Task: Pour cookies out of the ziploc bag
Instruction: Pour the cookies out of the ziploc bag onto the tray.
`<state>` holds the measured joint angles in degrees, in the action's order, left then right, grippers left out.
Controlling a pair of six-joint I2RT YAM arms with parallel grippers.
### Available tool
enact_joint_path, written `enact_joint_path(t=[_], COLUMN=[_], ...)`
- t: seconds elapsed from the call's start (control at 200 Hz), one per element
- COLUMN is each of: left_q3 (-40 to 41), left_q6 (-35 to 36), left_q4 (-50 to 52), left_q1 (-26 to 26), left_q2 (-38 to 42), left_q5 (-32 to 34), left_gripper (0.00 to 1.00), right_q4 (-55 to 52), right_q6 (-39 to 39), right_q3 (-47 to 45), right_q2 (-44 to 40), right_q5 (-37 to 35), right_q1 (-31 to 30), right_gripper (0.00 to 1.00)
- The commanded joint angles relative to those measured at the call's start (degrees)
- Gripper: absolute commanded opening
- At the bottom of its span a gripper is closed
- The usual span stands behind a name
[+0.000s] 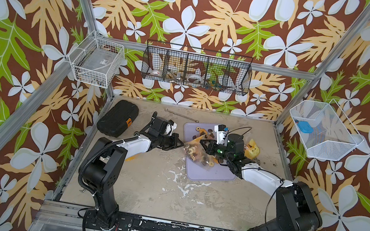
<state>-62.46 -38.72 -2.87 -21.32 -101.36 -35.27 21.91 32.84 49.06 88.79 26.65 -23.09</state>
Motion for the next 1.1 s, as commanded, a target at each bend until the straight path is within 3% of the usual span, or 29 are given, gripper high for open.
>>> enact_joint_path(t=[0.0, 0.12, 0.205, 0.555, 1.096], left_q3=[-2.9, -6.1, -8.5, -20.0, -32.2], left_q6=[1.4, 1.1, 0.9, -0.6, -4.3], left_q4=[1.4, 1.4, 1.5, -0.2, -1.1], left_q1=[-0.6, -0.9, -1.0, -1.5, -2.8], left_q2=[-1.3, -3.6, -5.6, -15.0, -22.2], left_q5=[-1.9, -2.8, -3.3, -6.1, -8.5], left_gripper=[0.0, 0.0, 0.0, 0.0, 0.0], right_q4=[-5.6, -15.1, -21.0, -27.5, -28.1], right_q6=[-1.8, -3.5, -3.7, -1.9, -2.0], right_q3=[-0.3, -0.5, -0.9, -10.2, -14.2], right_q2=[-3.4, -7.9, -9.9, -19.5, -22.2], right_q5=[-3.2, -8.5, -10.6, -10.3, -9.8], right_q1=[1.1, 1.5, 2.4, 5.2, 6.3], right_gripper=[0.44, 0.84, 1.0, 1.0, 1.0])
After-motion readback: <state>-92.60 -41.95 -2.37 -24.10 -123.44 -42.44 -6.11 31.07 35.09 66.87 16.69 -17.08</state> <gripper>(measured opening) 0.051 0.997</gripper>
